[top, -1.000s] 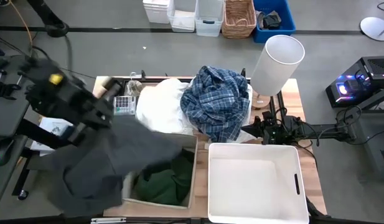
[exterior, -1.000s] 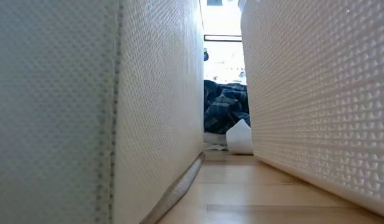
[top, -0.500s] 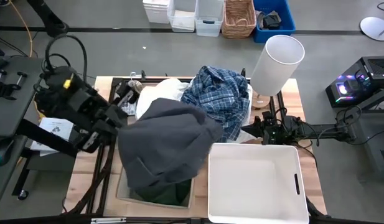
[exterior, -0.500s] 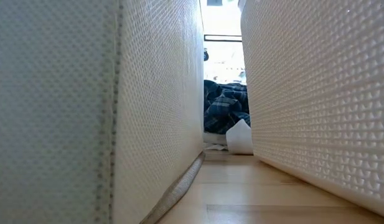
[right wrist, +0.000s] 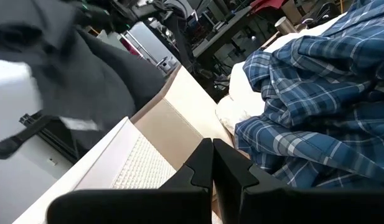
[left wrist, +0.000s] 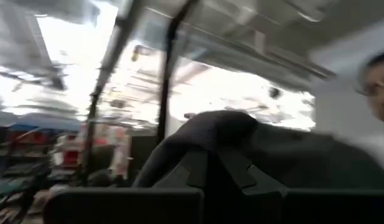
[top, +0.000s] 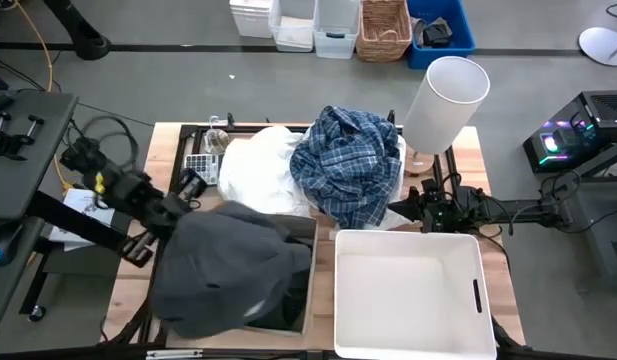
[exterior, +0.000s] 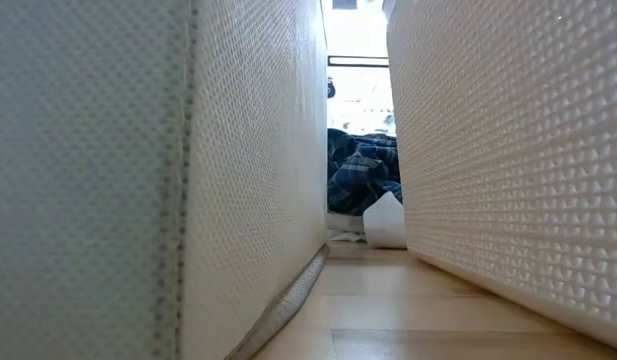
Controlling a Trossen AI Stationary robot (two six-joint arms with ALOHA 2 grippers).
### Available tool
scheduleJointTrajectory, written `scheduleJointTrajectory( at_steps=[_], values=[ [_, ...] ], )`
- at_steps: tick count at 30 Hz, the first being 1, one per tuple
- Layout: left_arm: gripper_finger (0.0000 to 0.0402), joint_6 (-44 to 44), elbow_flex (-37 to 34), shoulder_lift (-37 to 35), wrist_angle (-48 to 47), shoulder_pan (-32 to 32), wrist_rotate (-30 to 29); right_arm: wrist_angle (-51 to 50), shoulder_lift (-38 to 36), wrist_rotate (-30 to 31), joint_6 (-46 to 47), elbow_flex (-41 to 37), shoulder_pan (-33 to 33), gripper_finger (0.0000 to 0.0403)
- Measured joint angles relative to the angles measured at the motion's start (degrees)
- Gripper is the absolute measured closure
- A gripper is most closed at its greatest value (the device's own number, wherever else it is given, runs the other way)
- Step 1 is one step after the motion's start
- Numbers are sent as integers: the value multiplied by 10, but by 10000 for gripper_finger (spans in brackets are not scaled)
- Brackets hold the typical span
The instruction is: Sort clothes
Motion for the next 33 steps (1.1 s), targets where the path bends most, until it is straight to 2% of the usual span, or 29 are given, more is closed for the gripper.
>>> scheduleJointTrajectory(
  at_steps=[4, 6, 9, 14, 17, 20, 23, 26, 29, 33],
  values=[
    [401, -48, -102, -21, 47, -42, -139, 0, 0, 0, 0, 0, 0, 402],
    [401, -78, -121, -20, 76, -45, -173, 0, 0, 0, 0, 0, 0, 402],
    [401, -100, -122, 7, 93, -29, -176, 0, 0, 0, 0, 0, 0, 402],
    [401, -107, -107, 61, 63, 18, -158, 0, 0, 0, 0, 0, 0, 402],
    [401, -174, -105, 70, -36, 34, -158, -1, 0, 0, 0, 0, 0, 402],
    [401, -248, -107, 71, -130, 23, -157, -3, 0, 0, 0, 0, 0, 402],
    [401, -245, -100, 68, -210, -4, -172, -4, 0, 0, 1, 0, 0, 402],
    [401, -250, -79, 88, -383, -11, -181, -4, 0, 0, 0, 0, 0, 402],
    [401, -284, -52, 106, -546, -5, -150, -4, 0, 0, 1, 0, 0, 402],
    [401, -306, -21, 131, -677, -5, -61, -4, 0, 0, 0, 0, 0, 402]
  ],
)
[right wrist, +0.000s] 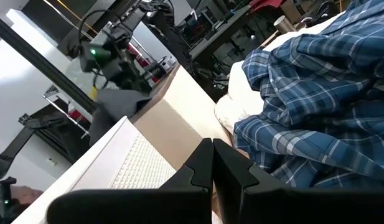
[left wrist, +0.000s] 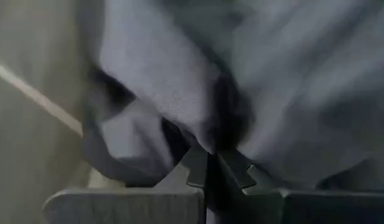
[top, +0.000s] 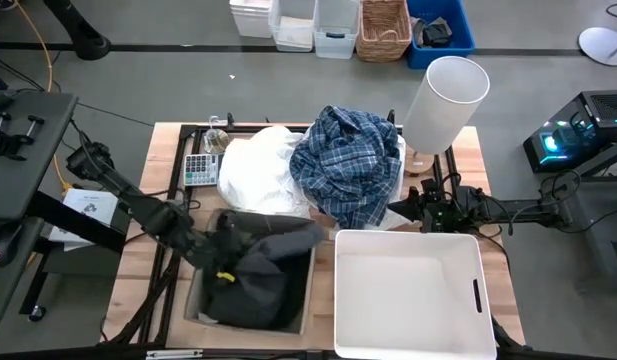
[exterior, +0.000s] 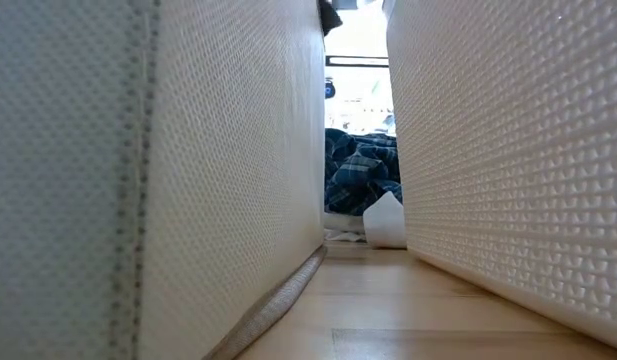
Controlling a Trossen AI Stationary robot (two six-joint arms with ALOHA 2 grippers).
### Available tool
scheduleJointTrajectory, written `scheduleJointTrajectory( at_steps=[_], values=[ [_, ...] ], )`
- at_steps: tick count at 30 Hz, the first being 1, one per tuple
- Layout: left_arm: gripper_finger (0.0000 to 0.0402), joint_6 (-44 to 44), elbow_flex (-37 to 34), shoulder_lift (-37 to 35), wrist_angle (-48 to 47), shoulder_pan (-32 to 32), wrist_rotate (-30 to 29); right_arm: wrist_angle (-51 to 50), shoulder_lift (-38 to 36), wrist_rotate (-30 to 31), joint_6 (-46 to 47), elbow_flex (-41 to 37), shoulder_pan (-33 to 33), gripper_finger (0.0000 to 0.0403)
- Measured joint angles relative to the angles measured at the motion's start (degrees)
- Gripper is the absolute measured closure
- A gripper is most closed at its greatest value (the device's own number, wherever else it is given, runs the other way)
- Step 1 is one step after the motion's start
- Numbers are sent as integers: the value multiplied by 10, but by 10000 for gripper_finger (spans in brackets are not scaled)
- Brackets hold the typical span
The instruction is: Sort clothes
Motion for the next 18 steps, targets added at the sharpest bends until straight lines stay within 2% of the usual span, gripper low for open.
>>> scheduleJointTrajectory(
  at_steps=[6, 11, 14, 18],
  values=[
    [401, 22, 10, 67, -147, 9, 96, -1, 0, 0, 0, 0, 0, 402],
    [394, 54, 20, 131, -160, 38, 121, -1, 0, 0, 0, 0, 0, 402],
    [362, 76, 56, 150, -165, 57, 124, -2, 0, 0, 0, 0, 0, 402],
    [293, 118, 127, 153, -189, 78, 134, -2, 0, 0, 0, 0, 0, 402]
  ],
)
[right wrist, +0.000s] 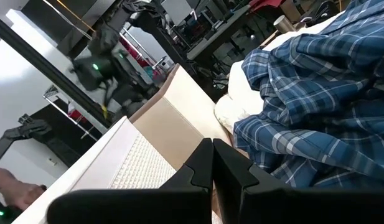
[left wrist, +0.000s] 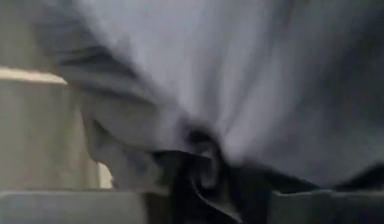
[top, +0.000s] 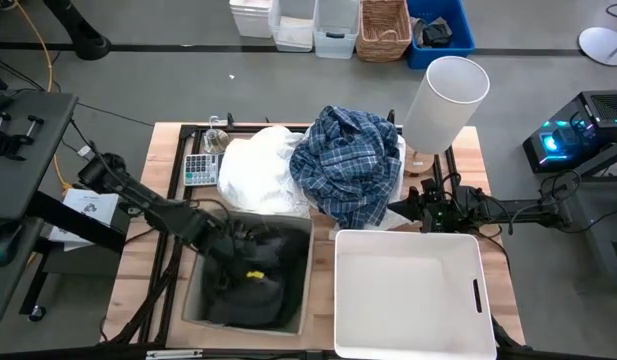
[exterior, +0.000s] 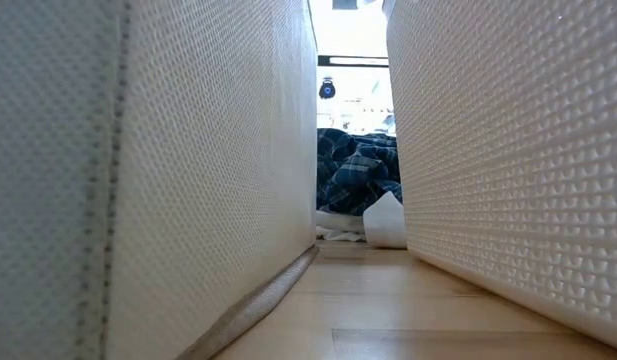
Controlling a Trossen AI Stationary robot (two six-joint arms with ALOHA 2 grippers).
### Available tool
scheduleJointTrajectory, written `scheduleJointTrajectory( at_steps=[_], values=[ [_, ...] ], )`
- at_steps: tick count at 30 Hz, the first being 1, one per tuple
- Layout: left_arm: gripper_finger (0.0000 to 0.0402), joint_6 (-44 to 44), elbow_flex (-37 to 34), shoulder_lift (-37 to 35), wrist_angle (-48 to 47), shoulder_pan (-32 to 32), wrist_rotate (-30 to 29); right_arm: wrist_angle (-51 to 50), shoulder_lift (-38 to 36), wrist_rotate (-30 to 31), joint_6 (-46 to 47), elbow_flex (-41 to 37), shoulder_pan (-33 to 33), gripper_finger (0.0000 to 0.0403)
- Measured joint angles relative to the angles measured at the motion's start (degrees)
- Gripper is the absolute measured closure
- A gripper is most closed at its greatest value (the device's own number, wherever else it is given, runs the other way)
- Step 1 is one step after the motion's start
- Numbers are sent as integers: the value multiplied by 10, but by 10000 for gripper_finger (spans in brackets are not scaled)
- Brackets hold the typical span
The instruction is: Sort clothes
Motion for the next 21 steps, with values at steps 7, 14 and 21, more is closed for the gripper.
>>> scheduleJointTrajectory(
  at_steps=[7, 14, 21],
  values=[
    [172, 35, 123, -9, -113, 33, 0, 0, 0, 0, 0, 0, 0, 402],
    [113, 106, 211, -9, -128, 100, -78, 0, 0, 0, 0, 0, 0, 402],
    [112, 185, 229, 69, 119, 264, -64, -3, 0, 1, -1, 0, 0, 402]
  ],
)
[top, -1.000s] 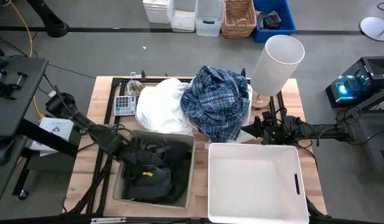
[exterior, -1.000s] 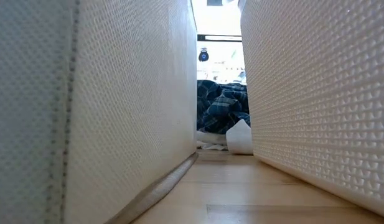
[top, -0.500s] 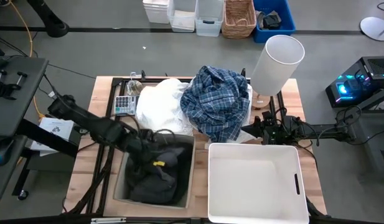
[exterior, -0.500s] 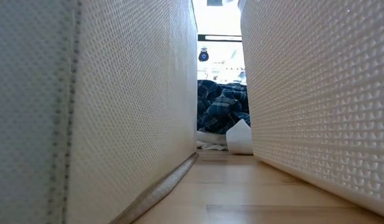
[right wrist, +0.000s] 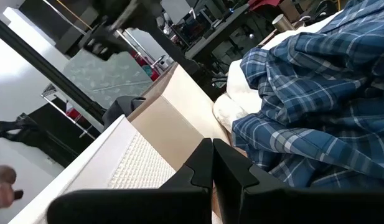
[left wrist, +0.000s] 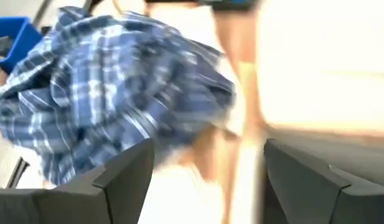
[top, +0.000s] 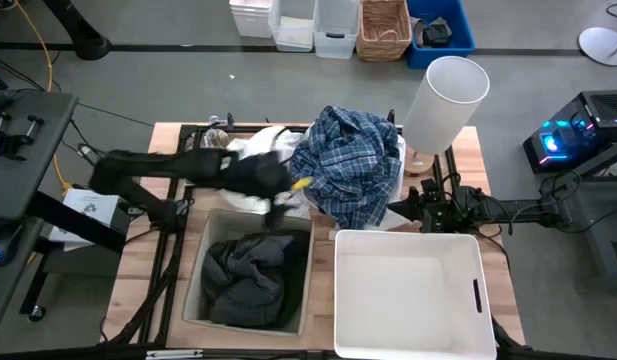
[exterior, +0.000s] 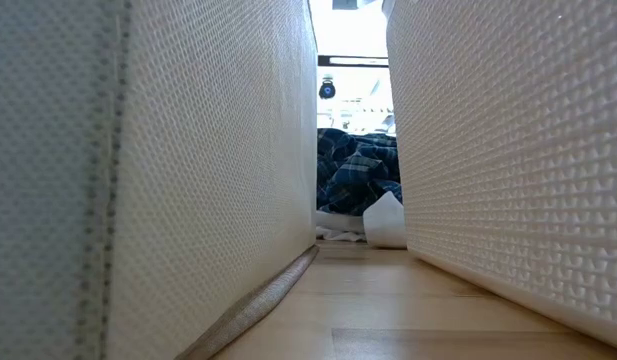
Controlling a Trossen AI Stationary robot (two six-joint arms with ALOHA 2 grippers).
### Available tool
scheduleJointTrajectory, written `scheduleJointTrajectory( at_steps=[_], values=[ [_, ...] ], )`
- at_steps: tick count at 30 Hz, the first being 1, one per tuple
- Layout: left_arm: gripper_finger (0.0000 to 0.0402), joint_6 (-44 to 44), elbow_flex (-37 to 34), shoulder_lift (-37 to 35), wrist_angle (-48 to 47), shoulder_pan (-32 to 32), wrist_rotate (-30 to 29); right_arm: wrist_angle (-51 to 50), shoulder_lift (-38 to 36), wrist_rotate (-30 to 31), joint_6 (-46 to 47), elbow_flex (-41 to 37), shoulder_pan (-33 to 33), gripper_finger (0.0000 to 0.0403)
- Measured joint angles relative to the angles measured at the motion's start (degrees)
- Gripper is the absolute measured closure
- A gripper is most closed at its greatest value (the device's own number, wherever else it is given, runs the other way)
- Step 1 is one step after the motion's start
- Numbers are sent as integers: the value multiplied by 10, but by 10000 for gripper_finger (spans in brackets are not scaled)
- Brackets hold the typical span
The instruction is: Sort clothes
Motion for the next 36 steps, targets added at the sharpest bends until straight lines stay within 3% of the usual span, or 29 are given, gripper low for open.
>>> scheduleJointTrajectory(
  at_steps=[4, 9, 16, 22, 25, 29, 30, 36],
  values=[
    [112, 32, 28, 103, 55, 66, 2, -5, 0, 0, -3, 0, 0, 402],
    [112, 56, 108, 233, 54, 114, 2, -4, 0, 0, -3, 0, 0, 402],
    [112, 50, 206, 357, 35, 138, -8, -1, 0, 0, -1, 0, 0, 402],
    [119, 33, 242, 446, -4, 145, -28, -1, 0, 0, 0, 0, 0, 402],
    [174, 39, 249, 476, -34, 140, -35, -2, 0, 0, 1, 0, 0, 402],
    [354, 59, 250, 497, -64, 134, -21, -4, 0, 0, 1, 0, 0, 402],
    [374, 56, 250, 497, -68, 133, -11, -4, 0, 0, 1, 0, 0, 402],
    [395, 84, 281, 404, -58, 121, 1, -5, 0, 0, 1, 0, 0, 402]
  ],
)
